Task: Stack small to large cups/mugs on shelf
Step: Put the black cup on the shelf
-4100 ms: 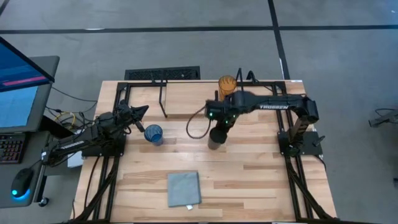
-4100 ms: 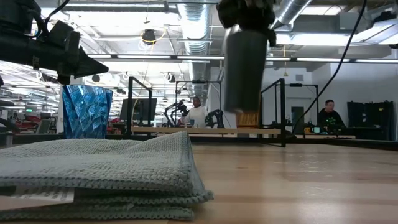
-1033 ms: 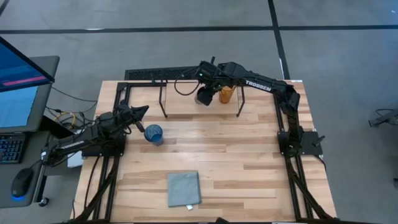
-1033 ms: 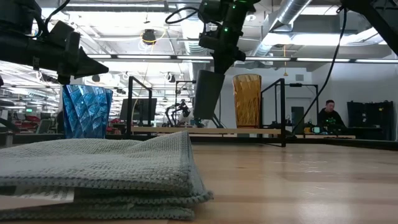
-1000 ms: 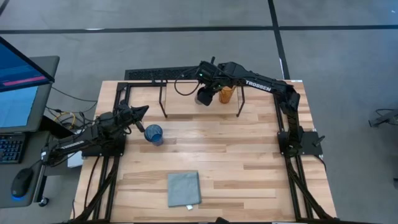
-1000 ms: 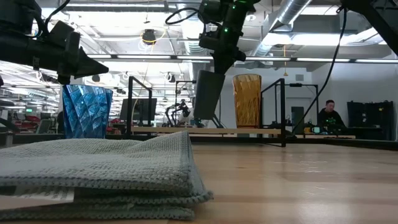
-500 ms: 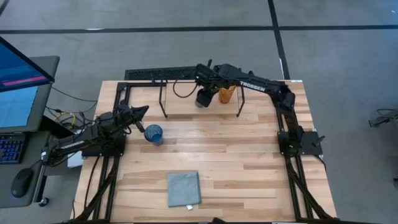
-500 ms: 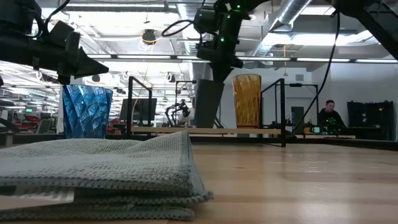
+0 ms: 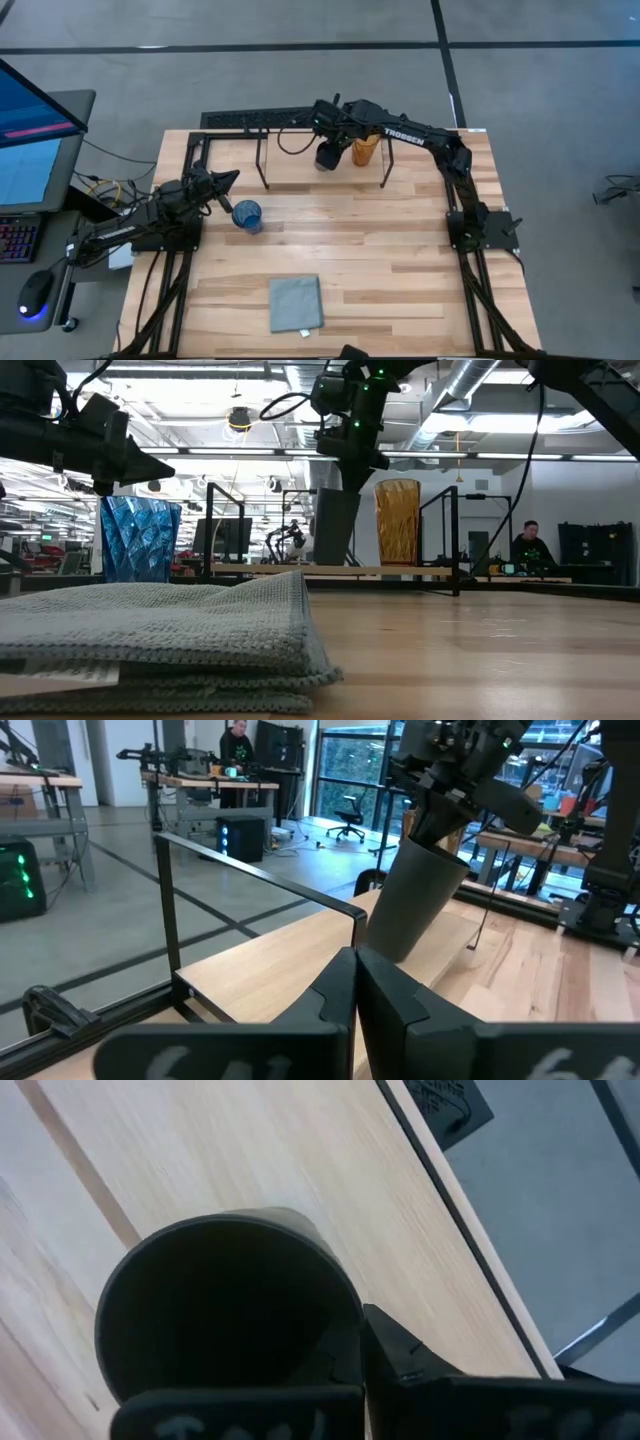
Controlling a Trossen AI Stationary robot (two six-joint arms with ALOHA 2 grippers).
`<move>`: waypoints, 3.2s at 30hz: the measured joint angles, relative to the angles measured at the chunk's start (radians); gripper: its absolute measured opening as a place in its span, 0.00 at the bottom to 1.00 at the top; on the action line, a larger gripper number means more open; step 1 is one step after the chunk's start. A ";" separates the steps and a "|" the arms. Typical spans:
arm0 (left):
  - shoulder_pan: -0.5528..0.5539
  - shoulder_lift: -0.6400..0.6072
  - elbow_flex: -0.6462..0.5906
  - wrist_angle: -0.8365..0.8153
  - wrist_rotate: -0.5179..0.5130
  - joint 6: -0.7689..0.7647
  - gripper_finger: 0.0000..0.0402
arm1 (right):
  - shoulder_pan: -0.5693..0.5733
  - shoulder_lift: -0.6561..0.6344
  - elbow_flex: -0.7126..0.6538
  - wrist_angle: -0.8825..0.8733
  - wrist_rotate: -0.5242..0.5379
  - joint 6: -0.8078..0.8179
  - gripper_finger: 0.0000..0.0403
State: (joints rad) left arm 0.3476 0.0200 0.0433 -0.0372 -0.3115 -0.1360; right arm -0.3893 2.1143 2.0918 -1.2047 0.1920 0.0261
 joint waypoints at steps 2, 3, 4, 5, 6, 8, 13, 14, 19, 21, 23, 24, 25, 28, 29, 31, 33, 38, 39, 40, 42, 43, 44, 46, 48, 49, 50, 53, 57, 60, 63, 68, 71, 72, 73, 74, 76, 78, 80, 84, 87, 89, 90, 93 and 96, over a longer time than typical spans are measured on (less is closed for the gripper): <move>0.000 0.000 0.000 0.000 0.000 0.000 0.00 | 0.000 0.000 0.000 0.000 0.003 0.000 0.02; 0.000 0.000 0.000 0.000 0.000 0.000 0.00 | 0.001 0.000 0.000 0.000 0.007 0.000 0.02; 0.000 0.000 0.000 0.000 0.000 0.000 0.00 | 0.001 0.000 0.000 0.000 0.007 0.000 0.02; 0.000 0.000 0.000 0.000 0.000 0.000 0.00 | 0.001 0.000 0.000 0.000 0.007 0.000 0.02; 0.000 0.000 0.000 0.000 0.000 0.000 0.00 | 0.001 0.000 0.001 0.000 0.007 0.000 0.03; 0.000 0.000 0.000 0.000 0.000 0.000 0.00 | 0.001 0.000 0.001 -0.001 0.007 0.000 0.05; 0.000 0.000 0.000 0.000 0.000 0.000 0.00 | 0.000 0.002 0.000 -0.009 0.009 0.000 0.10; 0.000 0.000 0.000 0.000 0.000 0.000 0.00 | 0.000 0.002 0.000 -0.009 0.009 -0.001 0.11; 0.000 0.000 0.000 0.000 0.000 0.000 0.00 | 0.001 0.002 0.000 -0.009 0.012 -0.001 0.12; 0.000 0.000 0.000 0.000 0.000 0.000 0.00 | 0.001 0.003 0.000 -0.009 0.013 -0.001 0.13; 0.000 0.000 0.000 0.000 0.000 0.000 0.00 | 0.001 0.003 0.000 -0.009 0.021 0.000 0.13; 0.000 0.000 0.000 0.000 0.000 0.000 0.00 | 0.001 0.003 0.000 -0.009 0.023 -0.001 0.13; 0.000 0.000 0.000 0.000 0.000 0.000 0.00 | 0.001 0.003 0.000 -0.008 0.023 -0.001 0.13; 0.000 0.000 0.000 0.000 0.000 0.000 0.00 | 0.001 0.003 0.000 -0.007 0.030 0.000 0.13; 0.000 0.000 0.000 0.000 0.000 0.000 0.00 | 0.001 0.003 0.000 -0.006 0.040 0.000 0.13; 0.000 0.000 0.000 0.000 0.000 0.000 0.00 | 0.001 0.002 0.000 -0.005 0.068 0.000 0.13; 0.000 0.000 0.000 0.000 0.000 0.000 0.00 | 0.000 0.002 0.000 -0.002 0.082 0.000 0.14; 0.000 0.000 0.000 0.000 0.000 0.000 0.00 | -0.006 0.002 0.000 0.010 0.083 0.000 0.19; 0.000 0.000 0.000 0.000 0.000 0.000 0.00 | -0.007 0.002 0.000 0.011 0.085 0.000 0.21; 0.000 0.000 0.000 0.000 0.000 0.000 0.00 | -0.007 0.002 0.000 0.012 0.088 0.000 0.22; 0.000 0.000 0.000 0.000 -0.001 0.000 0.00 | -0.006 0.002 0.000 0.012 0.097 0.000 0.25; 0.000 0.000 0.000 0.000 -0.001 0.000 0.00 | -0.006 0.002 0.000 0.012 0.098 0.000 0.26; 0.000 0.000 0.000 0.000 0.000 0.000 0.00 | -0.006 0.002 0.000 0.012 0.098 0.000 0.26; 0.000 0.000 0.000 0.000 0.000 0.000 0.00 | -0.006 0.002 0.000 0.012 0.098 0.000 0.28; 0.000 0.000 0.000 0.000 -0.001 0.001 0.00 | -0.010 0.002 0.000 0.018 0.097 0.000 0.28; 0.000 0.000 0.000 0.000 -0.001 0.000 0.00 | -0.012 0.002 0.000 0.023 0.097 0.000 0.28; 0.000 0.000 0.000 0.000 -0.001 0.000 0.00 | -0.013 0.002 0.000 0.029 0.098 0.000 0.28; 0.000 0.000 0.000 0.000 -0.001 0.000 0.00 | -0.015 0.002 0.000 0.059 0.098 -0.001 0.28; 0.000 0.000 0.000 0.000 -0.001 0.000 0.00 | -0.017 0.002 0.000 0.076 0.094 -0.001 0.28; 0.000 0.000 0.000 0.000 -0.001 0.000 0.00 | -0.022 0.002 0.000 0.078 0.094 -0.007 0.28; 0.000 0.000 0.000 0.000 -0.001 0.000 0.00 | -0.027 0.002 0.000 0.101 0.094 -0.008 0.28; 0.000 0.000 0.000 0.000 -0.001 0.000 0.00 | -0.035 0.002 0.000 0.115 0.094 -0.008 0.28; 0.000 0.000 0.000 0.000 -0.001 0.000 0.00 | -0.042 0.002 0.000 0.122 0.094 -0.008 0.28; 0.000 0.000 0.000 0.000 -0.001 0.000 0.00 | -0.045 0.002 0.000 0.124 0.094 -0.008 0.28; 0.000 0.000 0.000 0.000 -0.001 0.000 0.00 | -0.045 0.001 0.000 0.130 0.094 -0.008 0.28; 0.000 0.000 0.000 0.000 -0.001 0.000 0.00 | -0.046 0.002 0.000 0.138 0.094 -0.008 0.28; 0.000 0.000 0.000 0.000 -0.001 0.000 0.00 | -0.047 0.001 0.000 0.149 0.094 -0.008 0.28; 0.000 0.000 0.000 0.000 -0.001 0.000 0.00 | -0.047 0.001 0.000 0.152 0.092 -0.008 0.28; 0.000 0.000 0.000 0.000 -0.001 0.000 0.00 | -0.048 0.001 0.000 0.152 0.086 -0.008 0.28; 0.000 0.000 0.000 0.000 -0.001 0.000 0.00 | -0.052 0.001 0.000 0.163 0.066 -0.008 0.28; 0.000 0.000 0.000 0.000 -0.001 0.001 0.00 | -0.052 0.001 -0.006 0.186 0.067 -0.009 0.28; 0.000 0.000 0.000 0.000 -0.001 0.000 0.00 | -0.052 0.001 -0.006 0.192 0.064 -0.009 0.28; 0.000 0.000 0.000 0.000 -0.001 0.000 0.00 | -0.052 0.001 -0.006 0.196 0.064 -0.010 0.28; 0.000 0.000 0.000 0.000 -0.001 0.000 0.00 | -0.052 0.001 -0.006 0.197 0.063 -0.012 0.28; 0.000 0.000 0.000 0.000 -0.001 0.000 0.00 | -0.052 0.001 -0.006 0.193 0.064 -0.032 0.28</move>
State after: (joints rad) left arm 0.3477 0.0196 0.0433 -0.0368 -0.3122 -0.1356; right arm -0.4412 2.1151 2.0857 -1.0122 0.2557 -0.0057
